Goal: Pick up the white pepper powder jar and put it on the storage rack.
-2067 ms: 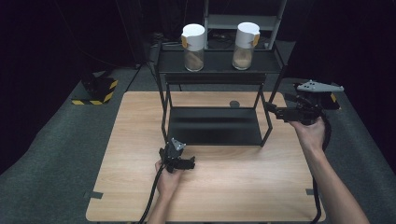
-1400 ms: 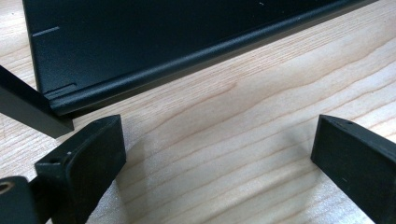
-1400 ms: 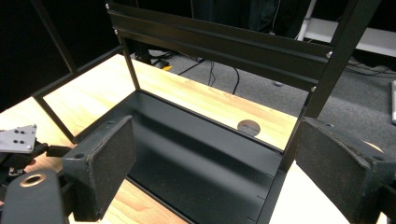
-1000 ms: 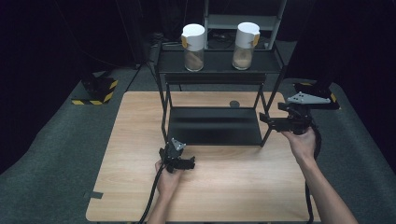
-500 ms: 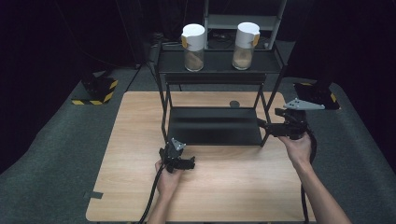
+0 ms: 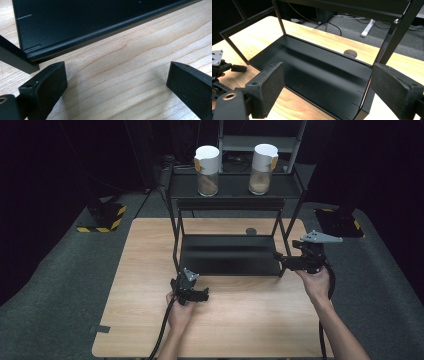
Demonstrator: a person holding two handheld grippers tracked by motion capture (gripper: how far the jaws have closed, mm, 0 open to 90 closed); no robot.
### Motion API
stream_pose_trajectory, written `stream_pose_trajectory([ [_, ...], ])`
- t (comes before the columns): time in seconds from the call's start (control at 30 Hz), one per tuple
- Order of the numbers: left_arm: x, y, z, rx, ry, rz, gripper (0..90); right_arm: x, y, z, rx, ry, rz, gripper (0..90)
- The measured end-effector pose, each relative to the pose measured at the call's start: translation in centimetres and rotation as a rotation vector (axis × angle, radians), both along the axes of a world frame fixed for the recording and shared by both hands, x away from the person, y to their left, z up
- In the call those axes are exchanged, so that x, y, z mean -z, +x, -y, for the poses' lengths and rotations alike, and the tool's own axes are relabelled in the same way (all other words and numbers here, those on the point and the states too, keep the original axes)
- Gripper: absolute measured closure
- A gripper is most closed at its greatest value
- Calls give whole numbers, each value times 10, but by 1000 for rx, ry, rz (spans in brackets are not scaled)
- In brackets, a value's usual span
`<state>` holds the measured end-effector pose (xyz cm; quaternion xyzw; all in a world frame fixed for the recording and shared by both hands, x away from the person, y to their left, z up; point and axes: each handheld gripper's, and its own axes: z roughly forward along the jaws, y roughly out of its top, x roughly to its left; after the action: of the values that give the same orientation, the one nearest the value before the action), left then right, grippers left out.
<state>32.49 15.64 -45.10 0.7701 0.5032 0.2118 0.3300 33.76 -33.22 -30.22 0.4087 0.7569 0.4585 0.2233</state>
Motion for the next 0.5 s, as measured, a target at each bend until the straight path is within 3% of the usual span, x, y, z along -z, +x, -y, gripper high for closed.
stream_pose_trajectory([
  [0.5, 0, 0, 0, 0, -2, 1, 31, 18, -1, -3, 11, -9, -15, 118],
])
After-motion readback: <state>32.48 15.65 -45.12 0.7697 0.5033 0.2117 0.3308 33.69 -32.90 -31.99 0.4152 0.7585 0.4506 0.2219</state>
